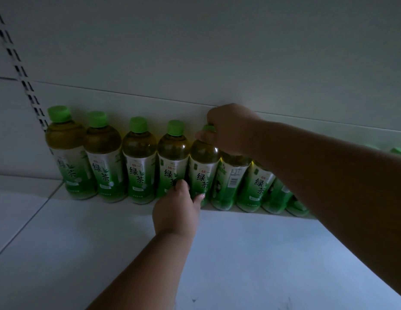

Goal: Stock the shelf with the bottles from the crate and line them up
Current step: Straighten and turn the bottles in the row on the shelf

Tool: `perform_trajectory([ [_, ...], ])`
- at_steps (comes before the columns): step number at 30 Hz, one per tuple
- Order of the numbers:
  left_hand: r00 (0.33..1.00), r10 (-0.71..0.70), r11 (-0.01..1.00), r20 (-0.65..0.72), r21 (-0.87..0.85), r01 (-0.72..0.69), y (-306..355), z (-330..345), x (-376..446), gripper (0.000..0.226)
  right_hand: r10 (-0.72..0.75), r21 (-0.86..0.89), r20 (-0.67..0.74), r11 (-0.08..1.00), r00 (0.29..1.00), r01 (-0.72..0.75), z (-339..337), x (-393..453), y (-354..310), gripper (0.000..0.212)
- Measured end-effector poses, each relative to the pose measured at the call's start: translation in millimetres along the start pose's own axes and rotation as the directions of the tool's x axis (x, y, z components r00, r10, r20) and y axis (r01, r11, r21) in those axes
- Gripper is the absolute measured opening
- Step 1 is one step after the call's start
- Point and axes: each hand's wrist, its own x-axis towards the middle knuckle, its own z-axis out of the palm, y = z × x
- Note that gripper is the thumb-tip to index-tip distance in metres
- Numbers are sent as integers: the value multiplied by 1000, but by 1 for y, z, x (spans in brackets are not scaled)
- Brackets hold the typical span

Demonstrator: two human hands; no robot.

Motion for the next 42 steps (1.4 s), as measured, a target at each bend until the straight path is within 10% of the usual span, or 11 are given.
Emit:
perform_trajectory([
  [15,999,-29,999,-40,16,30,13,-12,-10,29,-7,226,30,974,1000,0,-7,-28,30,43],
  [23,973,229,951,-16,-210,-228,35,16,-38,21,0,130,55,991,999,-7,-6,-41,58,39],
  [42,931,363,892,-26,-278,-356,40,47,-41,26,104,28,16,994,994,-104,-4,-25,48,41],
])
